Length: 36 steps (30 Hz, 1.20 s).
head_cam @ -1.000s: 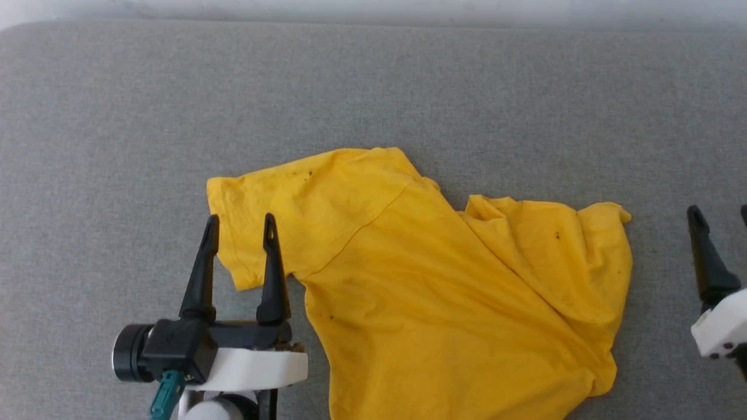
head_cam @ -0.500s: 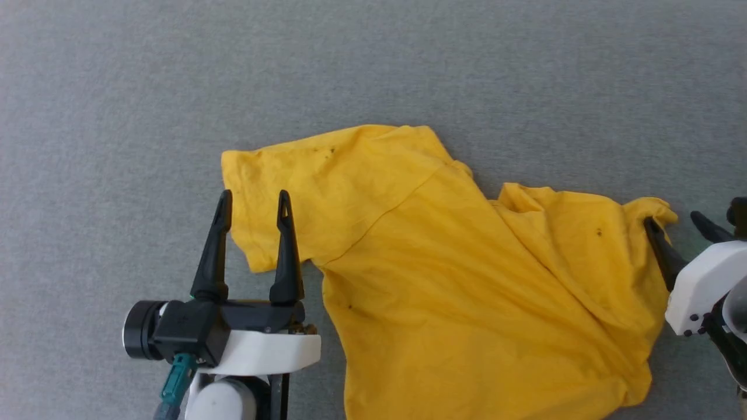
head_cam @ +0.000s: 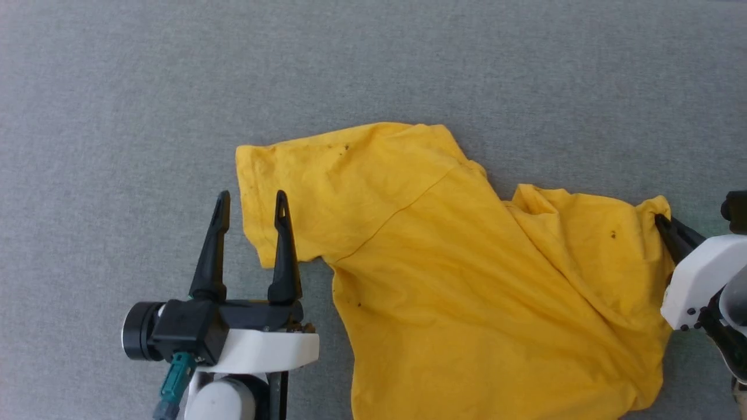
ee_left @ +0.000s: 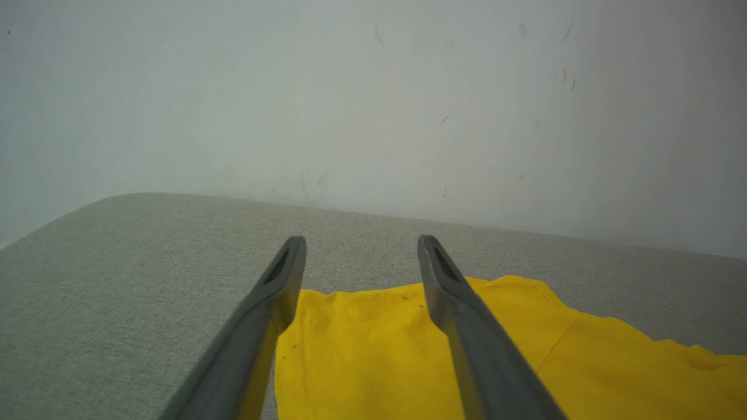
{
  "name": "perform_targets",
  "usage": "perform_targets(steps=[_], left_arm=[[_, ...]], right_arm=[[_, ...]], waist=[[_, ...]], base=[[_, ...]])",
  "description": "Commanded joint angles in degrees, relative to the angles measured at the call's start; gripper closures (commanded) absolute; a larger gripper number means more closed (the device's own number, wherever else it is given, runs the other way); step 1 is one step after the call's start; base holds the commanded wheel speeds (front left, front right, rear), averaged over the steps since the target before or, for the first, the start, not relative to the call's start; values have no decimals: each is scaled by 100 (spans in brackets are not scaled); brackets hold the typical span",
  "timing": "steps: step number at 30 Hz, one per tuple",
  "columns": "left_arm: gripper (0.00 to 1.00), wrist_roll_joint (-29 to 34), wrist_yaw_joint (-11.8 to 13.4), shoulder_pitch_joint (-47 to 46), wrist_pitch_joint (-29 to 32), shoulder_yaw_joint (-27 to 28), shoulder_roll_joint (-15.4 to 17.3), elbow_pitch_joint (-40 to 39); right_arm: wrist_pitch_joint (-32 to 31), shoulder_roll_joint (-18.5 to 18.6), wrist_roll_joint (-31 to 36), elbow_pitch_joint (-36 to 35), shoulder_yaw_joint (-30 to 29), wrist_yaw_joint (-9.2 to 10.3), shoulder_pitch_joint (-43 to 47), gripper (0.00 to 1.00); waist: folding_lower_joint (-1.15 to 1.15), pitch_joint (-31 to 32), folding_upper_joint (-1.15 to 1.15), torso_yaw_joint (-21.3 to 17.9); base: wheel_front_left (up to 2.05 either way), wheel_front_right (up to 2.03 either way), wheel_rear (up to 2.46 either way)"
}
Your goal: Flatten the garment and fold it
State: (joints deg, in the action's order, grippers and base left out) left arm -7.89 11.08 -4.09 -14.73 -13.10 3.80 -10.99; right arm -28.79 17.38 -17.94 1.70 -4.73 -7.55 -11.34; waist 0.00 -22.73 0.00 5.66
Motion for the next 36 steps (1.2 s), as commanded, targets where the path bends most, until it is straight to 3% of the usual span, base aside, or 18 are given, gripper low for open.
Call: perform_targets(steps=[1,7,16,22,31,36], left_arm=[[0,17,-5,-50,-27,12,-24,20],[0,32,-20,-4,-27,44,-27,42],[0,-52,-33,143,-19,214,77,167],[0,-107,-359,-4,639,86,400,405],[0,29,-1034,-1323,2161,-276,905,1233],[0,6,-1158,-1931,2794,-309,971,1853]], right_arm=[[-52,-23,21,51,-4,6,61,100],[337,169,255,-73,-554,6,-12,100],[1000,368,1159,-37,-1889,6,25,100],[989,134,1138,-26,-1738,6,46,100],[940,66,1052,-197,-1375,6,-100,100],[893,117,959,-355,-1215,6,-229,100]], waist=[[0,39,0,-46],[0,188,0,-215],[0,449,0,-279],[0,582,0,-276],[0,362,0,-277],[0,97,0,-373]], base=[[0,0,0],[0,0,0],[0,0,0],[0,0,0],[0,0,0],[0,0,0]])
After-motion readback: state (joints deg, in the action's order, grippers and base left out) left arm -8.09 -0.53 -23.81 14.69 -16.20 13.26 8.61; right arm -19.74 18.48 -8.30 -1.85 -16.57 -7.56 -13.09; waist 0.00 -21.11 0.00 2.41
